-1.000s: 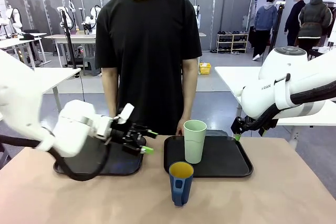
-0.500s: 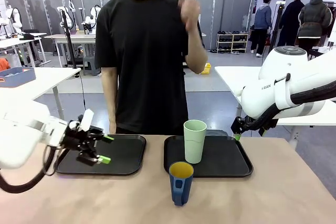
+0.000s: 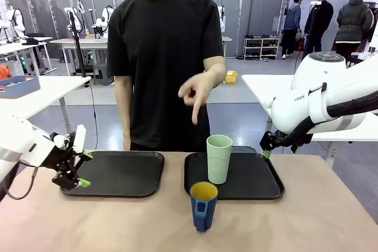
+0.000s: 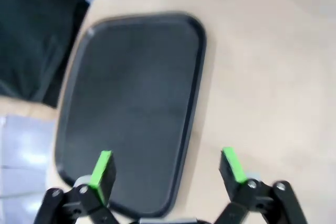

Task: Sort and store the cups by type.
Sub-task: Pick up the Handle plastic cup and place it into the empty Flat Tray.

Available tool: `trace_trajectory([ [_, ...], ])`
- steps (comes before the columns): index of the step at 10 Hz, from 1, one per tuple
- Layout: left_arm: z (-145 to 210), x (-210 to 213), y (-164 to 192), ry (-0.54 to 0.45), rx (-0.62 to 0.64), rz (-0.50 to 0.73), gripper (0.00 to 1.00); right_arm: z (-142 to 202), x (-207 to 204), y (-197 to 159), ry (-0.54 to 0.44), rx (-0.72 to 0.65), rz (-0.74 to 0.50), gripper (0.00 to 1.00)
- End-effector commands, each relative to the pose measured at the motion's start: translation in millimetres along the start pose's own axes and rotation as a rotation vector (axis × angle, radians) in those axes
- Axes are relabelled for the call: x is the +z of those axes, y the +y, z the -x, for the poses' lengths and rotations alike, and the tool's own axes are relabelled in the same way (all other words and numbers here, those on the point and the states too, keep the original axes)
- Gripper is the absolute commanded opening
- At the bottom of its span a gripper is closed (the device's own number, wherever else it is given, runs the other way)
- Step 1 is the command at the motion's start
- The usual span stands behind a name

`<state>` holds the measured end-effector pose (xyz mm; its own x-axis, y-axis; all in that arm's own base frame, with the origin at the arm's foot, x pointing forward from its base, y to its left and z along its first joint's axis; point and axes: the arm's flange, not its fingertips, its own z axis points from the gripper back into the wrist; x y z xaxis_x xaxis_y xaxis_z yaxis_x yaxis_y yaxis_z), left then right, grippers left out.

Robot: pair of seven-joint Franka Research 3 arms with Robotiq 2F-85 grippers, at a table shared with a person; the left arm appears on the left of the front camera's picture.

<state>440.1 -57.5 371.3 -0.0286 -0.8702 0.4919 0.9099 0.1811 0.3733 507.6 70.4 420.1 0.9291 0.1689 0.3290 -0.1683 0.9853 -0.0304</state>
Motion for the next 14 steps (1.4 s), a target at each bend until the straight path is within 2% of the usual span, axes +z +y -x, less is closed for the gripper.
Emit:
trace_trajectory([
  [1,5.3,21.9,16.8,0.045,0.070,0.061,1.00,0.4,-0.6,-0.3,-0.005,0.004,0.003,1.00],
  [2,11.5,22.0,24.7,0.038,0.071,0.090,1.00,0.4,-0.6,-0.3,-0.005,0.004,0.003,1.00],
  [3,20.8,19.6,32.5,0.089,0.120,0.131,1.00,0.4,-0.6,-0.3,-0.005,0.004,0.003,1.00],
  [4,19.2,11.9,10.1,0.060,0.053,0.037,1.00,0.4,-0.6,-0.3,-0.005,0.004,0.003,1.00],
  [14,19.2,11.9,10.1,0.060,0.053,0.037,1.00,0.0,0.1,0.0,0.000,0.000,0.000,1.00],
])
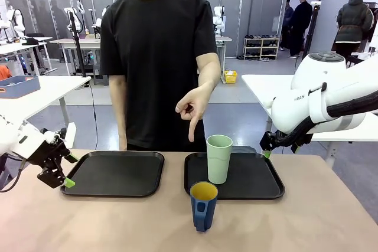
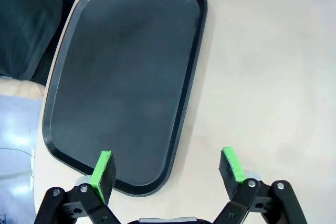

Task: Sort and store the cups by type.
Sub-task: Pick up the Handle plastic cup and place it into the empty Flat Tray.

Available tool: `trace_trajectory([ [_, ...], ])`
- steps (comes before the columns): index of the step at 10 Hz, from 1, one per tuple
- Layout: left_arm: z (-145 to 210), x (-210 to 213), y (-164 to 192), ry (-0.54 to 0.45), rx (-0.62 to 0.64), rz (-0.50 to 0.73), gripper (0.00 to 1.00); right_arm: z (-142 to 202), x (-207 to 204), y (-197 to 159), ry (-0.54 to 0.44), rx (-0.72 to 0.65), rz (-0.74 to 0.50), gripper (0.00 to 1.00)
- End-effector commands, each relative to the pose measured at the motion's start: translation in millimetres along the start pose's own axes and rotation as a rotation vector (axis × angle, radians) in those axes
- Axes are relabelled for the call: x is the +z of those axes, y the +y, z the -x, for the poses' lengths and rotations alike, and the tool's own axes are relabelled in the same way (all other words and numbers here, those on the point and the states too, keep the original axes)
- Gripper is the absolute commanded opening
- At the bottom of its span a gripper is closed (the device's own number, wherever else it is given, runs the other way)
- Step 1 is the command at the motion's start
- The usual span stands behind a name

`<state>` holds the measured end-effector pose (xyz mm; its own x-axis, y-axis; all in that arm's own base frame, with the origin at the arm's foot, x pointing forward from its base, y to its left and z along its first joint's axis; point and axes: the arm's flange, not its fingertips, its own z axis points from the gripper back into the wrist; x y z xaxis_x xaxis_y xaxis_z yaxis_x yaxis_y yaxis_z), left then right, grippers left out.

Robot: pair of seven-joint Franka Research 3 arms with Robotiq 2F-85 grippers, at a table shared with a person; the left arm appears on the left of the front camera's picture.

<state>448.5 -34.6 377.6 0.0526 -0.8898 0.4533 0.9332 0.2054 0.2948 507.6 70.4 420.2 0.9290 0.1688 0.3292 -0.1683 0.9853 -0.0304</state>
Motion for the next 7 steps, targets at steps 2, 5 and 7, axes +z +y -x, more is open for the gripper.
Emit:
trace_trajectory([
  [2,2.4,-0.4,-3.9,-0.012,-0.005,-0.025,1.00,5.6,-3.0,-9.6,-0.082,0.128,-0.069,1.00],
  [5,2.4,-0.4,-3.9,-0.012,-0.005,-0.025,1.00,29.3,-2.8,-22.2,0.045,0.543,0.007,1.00],
  [7,2.4,-0.4,-3.9,-0.012,-0.005,-0.025,1.00,44.3,4.2,-29.2,0.067,0.855,0.137,1.00],
])
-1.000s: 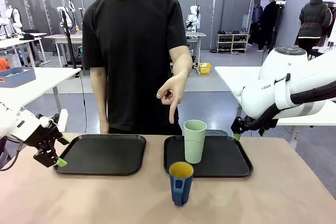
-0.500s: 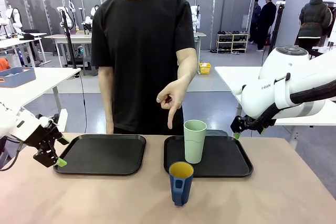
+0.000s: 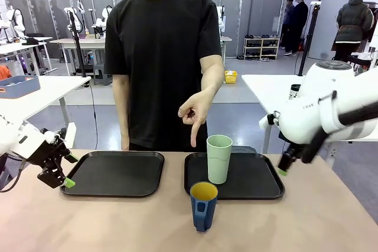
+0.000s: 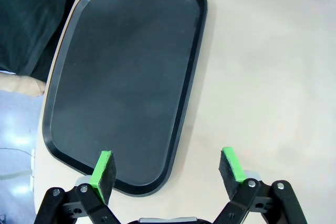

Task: Sort and store the cups by type.
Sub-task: Pick up the Handle plastic cup and place it into the empty Flat Tray.

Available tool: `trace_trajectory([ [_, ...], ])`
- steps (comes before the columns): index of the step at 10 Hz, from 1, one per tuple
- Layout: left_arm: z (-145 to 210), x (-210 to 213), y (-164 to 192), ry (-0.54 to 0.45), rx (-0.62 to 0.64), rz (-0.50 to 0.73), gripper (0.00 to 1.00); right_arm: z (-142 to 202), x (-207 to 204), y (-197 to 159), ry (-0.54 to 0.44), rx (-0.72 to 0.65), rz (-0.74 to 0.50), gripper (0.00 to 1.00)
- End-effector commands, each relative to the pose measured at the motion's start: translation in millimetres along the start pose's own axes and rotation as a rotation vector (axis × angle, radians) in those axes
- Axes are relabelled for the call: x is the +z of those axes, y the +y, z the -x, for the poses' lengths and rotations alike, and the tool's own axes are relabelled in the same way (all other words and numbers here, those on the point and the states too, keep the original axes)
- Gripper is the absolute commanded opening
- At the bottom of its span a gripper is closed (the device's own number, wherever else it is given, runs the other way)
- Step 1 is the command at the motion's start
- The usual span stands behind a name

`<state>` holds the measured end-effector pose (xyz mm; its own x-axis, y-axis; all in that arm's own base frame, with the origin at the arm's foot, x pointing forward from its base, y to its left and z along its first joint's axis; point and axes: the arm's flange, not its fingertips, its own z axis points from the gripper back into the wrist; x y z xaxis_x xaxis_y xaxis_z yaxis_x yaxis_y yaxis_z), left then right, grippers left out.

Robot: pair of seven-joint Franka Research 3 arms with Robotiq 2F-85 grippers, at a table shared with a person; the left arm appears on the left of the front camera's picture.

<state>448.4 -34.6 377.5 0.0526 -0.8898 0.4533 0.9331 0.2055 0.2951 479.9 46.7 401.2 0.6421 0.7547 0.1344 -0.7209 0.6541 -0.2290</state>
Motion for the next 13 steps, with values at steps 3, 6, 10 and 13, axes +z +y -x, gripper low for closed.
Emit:
trace_trajectory([
  [3,2.3,-0.4,-3.8,-0.012,-0.005,-0.025,1.00,33.6,12.2,4.2,0.029,0.493,0.066,1.00],
  [6,2.3,-0.4,-3.8,-0.012,-0.005,-0.025,1.00,47.3,13.9,9.5,-0.070,0.594,-0.060,1.00],
  [10,2.3,-0.4,-3.8,-0.012,-0.005,-0.025,1.00,36.5,7.3,15.6,-0.024,0.576,-0.002,1.00],
  [13,2.3,-0.4,-3.8,-0.012,-0.005,-0.025,1.00,32.3,-22.6,30.1,0.041,0.755,-0.144,1.00],
])
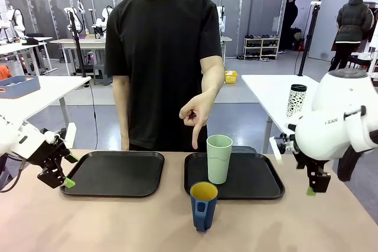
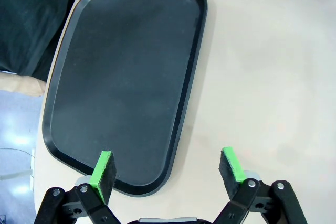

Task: Sort and store the cups by type.
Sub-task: Pick up the Handle plastic cup and place it into the empty Flat Tray.

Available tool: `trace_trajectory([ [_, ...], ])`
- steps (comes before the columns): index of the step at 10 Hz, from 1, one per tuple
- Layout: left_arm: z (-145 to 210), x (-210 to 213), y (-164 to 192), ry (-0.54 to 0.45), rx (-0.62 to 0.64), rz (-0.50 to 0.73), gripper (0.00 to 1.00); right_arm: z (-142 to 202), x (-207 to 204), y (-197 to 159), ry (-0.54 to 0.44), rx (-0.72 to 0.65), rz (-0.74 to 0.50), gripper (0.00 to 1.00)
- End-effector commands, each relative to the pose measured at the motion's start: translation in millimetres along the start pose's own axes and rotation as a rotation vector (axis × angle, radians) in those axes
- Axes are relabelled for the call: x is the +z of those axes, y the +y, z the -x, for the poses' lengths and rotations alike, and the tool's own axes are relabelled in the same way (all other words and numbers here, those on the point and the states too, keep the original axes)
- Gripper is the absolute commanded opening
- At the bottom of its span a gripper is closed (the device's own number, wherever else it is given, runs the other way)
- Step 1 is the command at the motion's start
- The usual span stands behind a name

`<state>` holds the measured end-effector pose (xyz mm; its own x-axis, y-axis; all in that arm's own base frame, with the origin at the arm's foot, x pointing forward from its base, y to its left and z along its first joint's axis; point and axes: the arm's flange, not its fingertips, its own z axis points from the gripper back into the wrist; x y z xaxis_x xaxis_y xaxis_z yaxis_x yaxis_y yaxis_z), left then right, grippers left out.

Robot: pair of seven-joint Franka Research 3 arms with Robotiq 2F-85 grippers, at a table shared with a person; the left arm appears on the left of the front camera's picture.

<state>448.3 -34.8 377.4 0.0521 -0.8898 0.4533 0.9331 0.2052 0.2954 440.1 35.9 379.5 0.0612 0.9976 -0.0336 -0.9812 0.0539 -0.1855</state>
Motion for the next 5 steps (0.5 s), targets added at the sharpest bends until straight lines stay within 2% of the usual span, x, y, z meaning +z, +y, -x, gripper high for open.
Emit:
trace_trajectory([
  [1,2.5,-0.3,-3.6,-0.011,-0.005,-0.024,1.00,-8.1,-18.4,14.9,-0.017,0.111,-0.104,1.00],
  [2,2.5,-0.3,-3.6,-0.011,-0.005,-0.024,1.00,-10.7,-24.8,30.3,-0.043,0.120,-0.146,1.00],
  [4,2.5,-0.3,-3.6,-0.011,-0.005,-0.024,1.00,-26.5,-40.8,52.3,-0.203,0.158,-0.199,1.00],
  [5,2.5,-0.3,-3.6,-0.011,-0.005,-0.024,1.00,-35.2,-48.5,56.3,-0.240,0.175,-0.197,1.00],
])
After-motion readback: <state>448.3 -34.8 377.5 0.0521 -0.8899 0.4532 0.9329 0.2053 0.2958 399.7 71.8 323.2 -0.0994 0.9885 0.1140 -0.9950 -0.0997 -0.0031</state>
